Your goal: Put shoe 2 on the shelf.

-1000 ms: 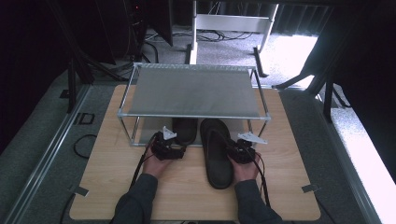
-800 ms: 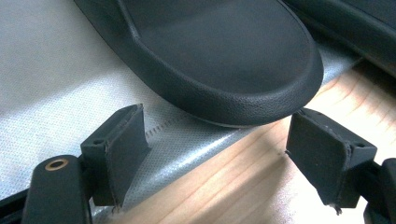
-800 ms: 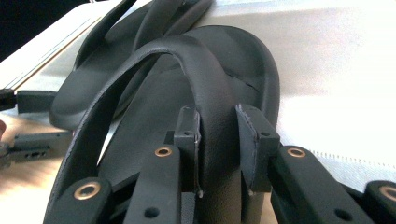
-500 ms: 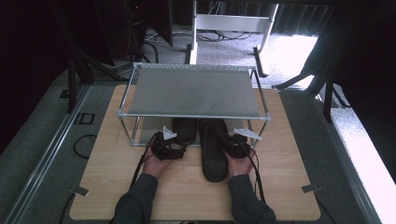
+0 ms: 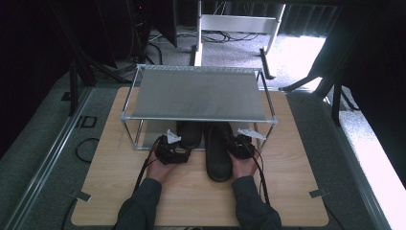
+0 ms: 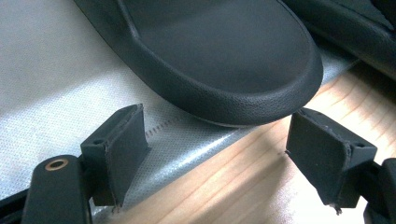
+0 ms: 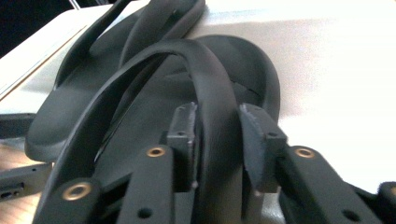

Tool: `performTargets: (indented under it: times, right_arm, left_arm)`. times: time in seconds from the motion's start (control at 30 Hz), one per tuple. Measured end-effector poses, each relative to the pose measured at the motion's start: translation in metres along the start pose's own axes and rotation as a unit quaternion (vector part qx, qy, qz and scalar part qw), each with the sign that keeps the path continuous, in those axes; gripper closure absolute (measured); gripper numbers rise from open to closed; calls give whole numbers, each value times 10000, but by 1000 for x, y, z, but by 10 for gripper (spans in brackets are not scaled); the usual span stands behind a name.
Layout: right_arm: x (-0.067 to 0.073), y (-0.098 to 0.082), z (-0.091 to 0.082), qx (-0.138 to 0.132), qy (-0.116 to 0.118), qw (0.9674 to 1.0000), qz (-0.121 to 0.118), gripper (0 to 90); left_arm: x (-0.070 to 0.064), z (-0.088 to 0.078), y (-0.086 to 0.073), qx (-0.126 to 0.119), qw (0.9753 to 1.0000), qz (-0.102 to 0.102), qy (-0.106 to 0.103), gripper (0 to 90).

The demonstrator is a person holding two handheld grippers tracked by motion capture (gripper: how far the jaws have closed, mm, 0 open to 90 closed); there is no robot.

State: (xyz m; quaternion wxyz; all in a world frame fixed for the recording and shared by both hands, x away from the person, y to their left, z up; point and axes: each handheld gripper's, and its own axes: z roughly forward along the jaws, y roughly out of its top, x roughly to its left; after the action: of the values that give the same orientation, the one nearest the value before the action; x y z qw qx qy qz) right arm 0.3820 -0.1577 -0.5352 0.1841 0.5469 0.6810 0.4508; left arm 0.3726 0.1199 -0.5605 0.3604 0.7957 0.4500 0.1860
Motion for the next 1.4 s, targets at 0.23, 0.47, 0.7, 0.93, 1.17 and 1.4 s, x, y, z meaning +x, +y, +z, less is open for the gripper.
performTargets:
  times: [0.23, 0.47, 0.7, 0.93, 1.17, 1.4]
  right_arm:
    - [-1, -5, -10, -77, 113, 9998, -150, 477]
    - [1, -11, -30, -192, 154, 9989, -386, 434]
    - [5, -17, -58, -126, 319, 9953, -905, 401]
    - [8, -28, -78, 116, 466, 9913, -1229, 350]
    - [16, -46, -93, 280, 692, 9880, -1355, 297]
    - [33, -63, -96, 468, 763, 9812, -1709, 267]
  left_arm:
    - [0, 0, 0, -1, 10000, -4, -5, 205]
    - [0, 0, 0, -2, 10000, -3, -6, 205]
    - [0, 0, 0, 0, 10000, -2, -5, 205]
    - [0, 0, 0, -4, 10000, -5, -2, 205]
    - [0, 0, 0, 4, 10000, -5, -2, 205]
    - [0, 0, 0, 3, 10000, -7, -10, 205]
